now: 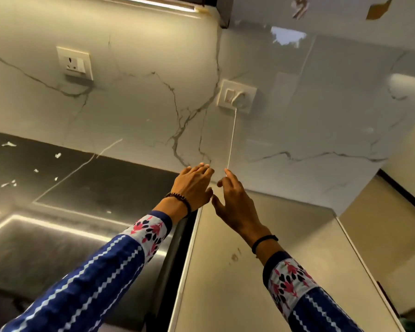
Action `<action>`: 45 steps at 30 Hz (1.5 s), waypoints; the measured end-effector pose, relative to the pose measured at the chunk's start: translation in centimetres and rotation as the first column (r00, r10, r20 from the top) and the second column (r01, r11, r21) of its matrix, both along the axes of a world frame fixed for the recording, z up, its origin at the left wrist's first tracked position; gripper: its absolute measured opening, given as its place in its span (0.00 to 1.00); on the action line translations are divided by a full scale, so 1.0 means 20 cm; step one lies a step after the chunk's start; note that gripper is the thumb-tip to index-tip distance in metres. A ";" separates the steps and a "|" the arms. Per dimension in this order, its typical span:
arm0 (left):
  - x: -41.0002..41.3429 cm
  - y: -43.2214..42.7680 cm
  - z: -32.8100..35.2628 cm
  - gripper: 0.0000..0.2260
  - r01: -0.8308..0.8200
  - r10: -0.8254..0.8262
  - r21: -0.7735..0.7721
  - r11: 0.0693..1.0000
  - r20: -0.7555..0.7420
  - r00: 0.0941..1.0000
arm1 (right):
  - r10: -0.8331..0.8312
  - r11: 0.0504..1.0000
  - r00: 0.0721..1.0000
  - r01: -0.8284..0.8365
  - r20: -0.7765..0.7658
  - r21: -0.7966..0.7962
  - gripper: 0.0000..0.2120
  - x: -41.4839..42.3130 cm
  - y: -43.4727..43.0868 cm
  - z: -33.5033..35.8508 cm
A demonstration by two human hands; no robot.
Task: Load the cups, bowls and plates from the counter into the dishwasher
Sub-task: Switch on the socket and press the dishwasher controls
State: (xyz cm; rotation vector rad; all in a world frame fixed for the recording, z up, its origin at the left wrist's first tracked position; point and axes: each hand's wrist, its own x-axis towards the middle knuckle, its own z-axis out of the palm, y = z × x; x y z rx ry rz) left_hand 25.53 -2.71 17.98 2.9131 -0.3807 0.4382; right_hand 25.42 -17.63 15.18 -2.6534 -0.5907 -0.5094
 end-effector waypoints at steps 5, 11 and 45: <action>-0.46 -0.05 -0.21 0.23 0.022 -0.025 -0.029 0.999 -0.096 0.995 | 0.050 0.997 0.999 -0.049 -0.016 0.065 0.18 -0.43 -0.05 -0.24; -0.86 -0.09 -0.43 0.23 0.075 -0.081 -0.036 0.997 -0.230 0.970 | 0.036 0.992 0.995 -0.024 -0.094 0.122 0.14 -0.83 -0.10 -0.49; -1.39 0.06 -1.22 0.32 0.305 -0.304 0.000 0.953 -0.048 0.951 | -0.215 0.908 0.911 0.319 -0.352 0.271 0.21 -2.02 0.15 -1.54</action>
